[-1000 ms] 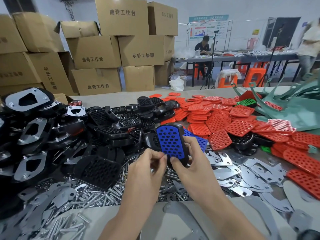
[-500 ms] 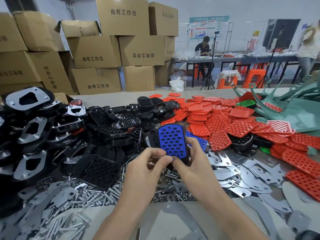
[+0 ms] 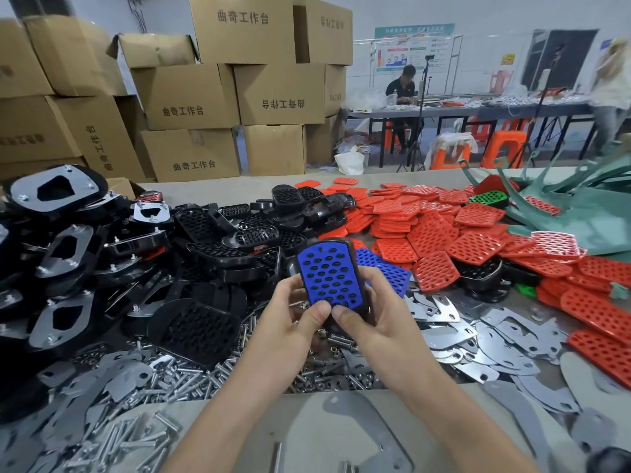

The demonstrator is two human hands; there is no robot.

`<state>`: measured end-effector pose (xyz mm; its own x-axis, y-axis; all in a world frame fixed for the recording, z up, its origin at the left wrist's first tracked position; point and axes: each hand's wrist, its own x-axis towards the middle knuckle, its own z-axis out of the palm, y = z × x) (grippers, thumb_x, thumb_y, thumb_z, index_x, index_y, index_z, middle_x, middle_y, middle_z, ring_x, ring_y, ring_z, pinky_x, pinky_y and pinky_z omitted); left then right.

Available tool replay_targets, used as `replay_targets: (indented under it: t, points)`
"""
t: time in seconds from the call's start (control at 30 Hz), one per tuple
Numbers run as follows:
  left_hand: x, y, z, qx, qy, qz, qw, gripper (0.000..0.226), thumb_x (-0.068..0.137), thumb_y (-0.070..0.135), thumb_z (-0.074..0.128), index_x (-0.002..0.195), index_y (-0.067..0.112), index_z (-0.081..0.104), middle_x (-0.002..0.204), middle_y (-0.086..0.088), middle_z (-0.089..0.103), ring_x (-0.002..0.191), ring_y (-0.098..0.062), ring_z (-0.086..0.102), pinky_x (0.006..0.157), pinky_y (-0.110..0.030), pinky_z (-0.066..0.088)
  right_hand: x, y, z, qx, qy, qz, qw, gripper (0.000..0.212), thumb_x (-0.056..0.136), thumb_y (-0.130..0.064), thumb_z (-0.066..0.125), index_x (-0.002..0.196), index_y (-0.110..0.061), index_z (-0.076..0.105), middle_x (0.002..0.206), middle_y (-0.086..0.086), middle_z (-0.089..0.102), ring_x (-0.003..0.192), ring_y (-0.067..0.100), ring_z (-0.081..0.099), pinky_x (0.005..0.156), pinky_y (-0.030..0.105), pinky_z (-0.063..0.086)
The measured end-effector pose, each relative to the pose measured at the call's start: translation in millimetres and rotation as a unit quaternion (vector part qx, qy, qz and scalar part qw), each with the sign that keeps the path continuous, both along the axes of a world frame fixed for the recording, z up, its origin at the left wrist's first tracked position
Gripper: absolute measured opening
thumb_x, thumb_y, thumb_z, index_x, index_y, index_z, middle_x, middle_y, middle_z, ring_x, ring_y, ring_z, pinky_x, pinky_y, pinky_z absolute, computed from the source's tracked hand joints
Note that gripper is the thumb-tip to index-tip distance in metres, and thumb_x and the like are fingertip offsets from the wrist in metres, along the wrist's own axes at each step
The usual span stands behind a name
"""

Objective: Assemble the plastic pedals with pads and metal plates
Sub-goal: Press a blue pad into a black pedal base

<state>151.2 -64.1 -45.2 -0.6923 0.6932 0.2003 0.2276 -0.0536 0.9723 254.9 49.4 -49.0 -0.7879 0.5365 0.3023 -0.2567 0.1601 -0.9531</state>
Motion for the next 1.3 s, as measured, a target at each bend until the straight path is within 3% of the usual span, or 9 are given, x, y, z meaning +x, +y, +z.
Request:
replay_targets:
  t: [0.1, 0.3, 0.37, 0.43, 0.53, 0.63, 0.87, 1.03, 1.3]
  points:
    - [-1, 1, -1, -0.021, 0.088, -0.006, 0.996, 0.018, 0.100, 0.017, 0.059, 0.107, 0.031, 0.067, 0.098, 0.021, 0.074, 0.085, 0.005, 0.068, 0.069, -0.007, 0.047, -2, -1, -1, -0.010, -0.001, 0.005, 1.000, 0.035, 0.096, 0.010, 0.059, 0.117, -0.018, 0.059, 0.110, 0.005, 0.074, 0.103, 0.013, 0.070, 0.090, 0.027, 0.057]
    - [4, 0, 17, -0.036, 0.118, 0.076, 0.989, 0.022, 0.098, 0.029, 0.062, 0.118, 0.031, 0.069, 0.101, 0.009, 0.075, 0.090, -0.003, 0.067, 0.079, -0.025, 0.054, -7, 7, -1, -0.114, 0.029, -0.017, 0.993, 0.030, 0.096, 0.001, 0.064, 0.119, -0.018, 0.060, 0.112, 0.006, 0.076, 0.106, 0.027, 0.073, 0.088, 0.038, 0.059]
    - [0, -12, 33, -0.086, 0.174, 0.102, 0.976, 0.024, 0.098, 0.036, 0.059, 0.120, 0.029, 0.067, 0.103, 0.012, 0.071, 0.086, 0.005, 0.062, 0.079, -0.016, 0.048, -5, 12, 0, -0.164, 0.048, -0.024, 0.985, 0.027, 0.095, -0.004, 0.066, 0.117, -0.018, 0.061, 0.104, 0.001, 0.077, 0.094, 0.021, 0.074, 0.074, 0.030, 0.059]
    - [-2, -36, 53, -0.229, 0.252, 0.069, 0.938, 0.017, 0.098, 0.046, 0.055, 0.102, 0.035, 0.067, 0.091, 0.019, 0.069, 0.079, 0.008, 0.060, 0.067, -0.007, 0.042, -4, 14, 1, -0.197, 0.058, -0.035, 0.978, 0.028, 0.093, -0.005, 0.069, 0.116, -0.018, 0.061, 0.098, -0.002, 0.077, 0.086, 0.017, 0.072, 0.067, 0.026, 0.056]
    - [11, -78, 59, -0.433, 0.290, -0.022, 0.853, 0.032, 0.095, 0.060, 0.050, 0.088, 0.032, 0.063, 0.083, 0.013, 0.068, 0.073, 0.001, 0.061, 0.070, -0.023, 0.051, -4, 13, 2, -0.218, 0.051, -0.036, 0.974, 0.034, 0.091, -0.001, 0.070, 0.119, -0.018, 0.060, 0.099, 0.001, 0.075, 0.078, 0.014, 0.069, 0.063, 0.025, 0.054]
    - [39, -107, 48, -0.499, 0.296, -0.041, 0.814, 0.032, 0.091, 0.066, 0.051, 0.089, 0.033, 0.055, 0.086, 0.016, 0.063, 0.079, 0.002, 0.058, 0.078, -0.026, 0.052, -6, 10, 2, -0.199, 0.024, -0.033, 0.979, 0.041, 0.091, -0.002, 0.071, 0.126, -0.018, 0.057, 0.099, 0.000, 0.075, 0.077, 0.017, 0.070, 0.063, 0.029, 0.054]
    - [67, -102, 31, -0.453, 0.407, 0.016, 0.793, 0.014, 0.096, 0.048, 0.045, 0.090, 0.035, 0.045, 0.096, 0.019, 0.050, 0.085, -0.001, 0.054, 0.081, -0.028, 0.050, -3, 9, 2, -0.242, 0.039, 0.008, 0.969, 0.057, 0.094, 0.004, 0.067, 0.142, -0.010, 0.038, 0.098, 0.005, 0.079, 0.090, 0.031, 0.078, 0.075, 0.036, 0.063]
    - [49, -59, 30, -0.175, 0.230, 0.092, 0.953, 0.014, 0.093, 0.029, 0.059, 0.079, 0.031, 0.058, 0.066, 0.021, 0.063, 0.057, 0.001, 0.056, 0.057, -0.012, 0.040, -2, 5, 4, -0.170, 0.042, -0.035, 0.984, 0.047, 0.092, 0.005, 0.068, 0.127, -0.019, 0.050, 0.102, 0.010, 0.077, 0.083, 0.025, 0.077, 0.072, 0.029, 0.062]
    - [36, 6, 14, 0.021, 0.219, 0.140, 0.965, 0.030, 0.095, 0.017, 0.067, 0.088, 0.046, 0.064, 0.091, 0.016, 0.069, 0.085, 0.000, 0.065, 0.077, -0.014, 0.048, -5, 1, -2, 0.033, -0.003, -0.060, 0.998, 0.054, 0.098, -0.004, 0.063, 0.140, -0.033, 0.045, 0.122, -0.008, 0.069, 0.109, 0.011, 0.069, 0.099, 0.036, 0.055]
